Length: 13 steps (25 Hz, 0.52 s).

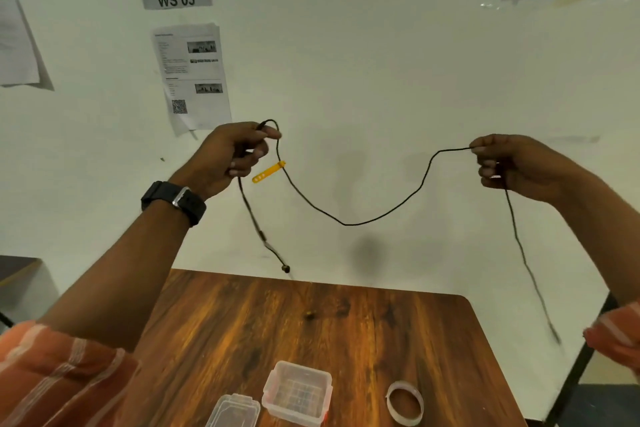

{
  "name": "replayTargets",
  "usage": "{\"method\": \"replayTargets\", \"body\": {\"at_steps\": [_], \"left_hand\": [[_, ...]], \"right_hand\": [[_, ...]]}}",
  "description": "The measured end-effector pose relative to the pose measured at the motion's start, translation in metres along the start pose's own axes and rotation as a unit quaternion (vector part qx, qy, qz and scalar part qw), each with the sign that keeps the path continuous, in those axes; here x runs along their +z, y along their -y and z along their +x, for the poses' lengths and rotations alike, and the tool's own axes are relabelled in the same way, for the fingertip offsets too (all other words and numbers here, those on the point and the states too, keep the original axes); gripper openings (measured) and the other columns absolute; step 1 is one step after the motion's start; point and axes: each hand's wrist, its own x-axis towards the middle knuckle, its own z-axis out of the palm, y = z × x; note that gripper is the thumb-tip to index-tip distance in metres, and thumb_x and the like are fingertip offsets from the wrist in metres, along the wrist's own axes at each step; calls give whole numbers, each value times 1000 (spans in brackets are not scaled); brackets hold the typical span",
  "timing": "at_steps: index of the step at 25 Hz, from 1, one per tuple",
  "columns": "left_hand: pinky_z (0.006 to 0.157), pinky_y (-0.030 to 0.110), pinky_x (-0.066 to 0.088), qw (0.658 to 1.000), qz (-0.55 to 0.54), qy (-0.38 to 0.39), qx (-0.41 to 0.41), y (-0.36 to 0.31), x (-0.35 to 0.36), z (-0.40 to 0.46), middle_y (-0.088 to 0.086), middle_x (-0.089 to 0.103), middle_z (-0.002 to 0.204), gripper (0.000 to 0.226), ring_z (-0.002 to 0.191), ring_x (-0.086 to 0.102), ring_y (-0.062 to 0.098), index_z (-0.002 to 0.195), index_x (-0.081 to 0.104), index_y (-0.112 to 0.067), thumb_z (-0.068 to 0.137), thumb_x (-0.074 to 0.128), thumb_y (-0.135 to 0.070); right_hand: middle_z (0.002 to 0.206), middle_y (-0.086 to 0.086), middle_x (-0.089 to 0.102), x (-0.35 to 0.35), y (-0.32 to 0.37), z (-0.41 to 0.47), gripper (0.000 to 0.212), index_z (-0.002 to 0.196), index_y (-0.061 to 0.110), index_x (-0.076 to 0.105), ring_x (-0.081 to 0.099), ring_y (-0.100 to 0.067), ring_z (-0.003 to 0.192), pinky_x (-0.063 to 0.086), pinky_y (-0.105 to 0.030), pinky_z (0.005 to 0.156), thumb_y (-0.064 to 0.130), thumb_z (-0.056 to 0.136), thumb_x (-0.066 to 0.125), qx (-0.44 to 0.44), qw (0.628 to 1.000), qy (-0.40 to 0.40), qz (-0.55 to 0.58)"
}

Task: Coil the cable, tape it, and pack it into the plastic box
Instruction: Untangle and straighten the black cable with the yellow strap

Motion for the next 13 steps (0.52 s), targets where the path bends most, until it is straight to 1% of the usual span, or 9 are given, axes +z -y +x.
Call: {"method": "replayTargets", "body": {"at_steps": [3,5,7,8,9,10,11,12,13], "left_hand": [[37,20,16,997,50,62,13,-23,42,23,-2,51,62,29,38,23,6,108,68,-4,98,43,-13],[43,25,14,991,93,95,6,-33,69,38,-2,51,62,28,39,24,8,105,70,-3,97,45,-15],[45,26,14,986,116,121,-7,-36,95,49,-2,50,59,26,41,24,9,92,71,-5,95,48,-16],[44,25,15,984,126,129,-13,-36,105,53,-2,48,56,25,42,25,10,84,71,-7,94,49,-16],[43,24,16,982,134,133,-18,-35,113,56,-2,45,54,26,42,25,10,75,70,-10,92,51,-15],[42,22,17,981,140,137,-20,-32,117,57,-3,42,51,28,42,24,10,67,67,-13,90,52,-15],[40,22,18,979,145,138,-19,-29,117,58,-3,39,50,28,42,24,11,62,63,-14,87,53,-15],[40,21,21,979,148,138,-19,-24,113,57,-4,38,49,27,42,24,11,61,61,-13,86,55,-17],[40,21,23,980,146,137,-20,-17,105,53,-4,37,49,25,42,26,12,63,61,-12,87,58,-18]], "right_hand": [[80,-9,68,38,8,5,6,92,14,70,69,-19,73,57,-31,65,18,90,67,-25,989,-31,-142],[100,0,72,73,19,6,37,109,16,68,66,-11,89,51,-28,72,44,85,71,-94,969,-64,-218],[119,8,67,116,35,5,69,131,24,55,60,0,108,43,-22,79,67,78,64,-161,972,-16,-168],[124,7,66,134,41,5,75,136,26,49,60,-2,113,42,-23,84,71,78,59,-164,978,21,-130],[121,4,68,148,43,8,73,134,23,50,64,-8,110,44,-27,88,72,80,57,-150,981,57,-106],[105,1,71,155,42,11,64,122,19,57,68,-12,94,49,-34,88,69,82,57,-130,982,95,-99],[81,0,65,156,40,12,51,103,15,64,63,-15,72,55,-38,78,63,85,59,-119,979,129,-103],[63,2,50,151,38,13,42,87,13,67,48,-14,55,54,-33,61,56,87,63,-121,975,147,-118],[57,3,37,141,37,15,37,79,13,70,35,-12,48,43,-26,46,50,87,68,-128,971,151,-132]]}}
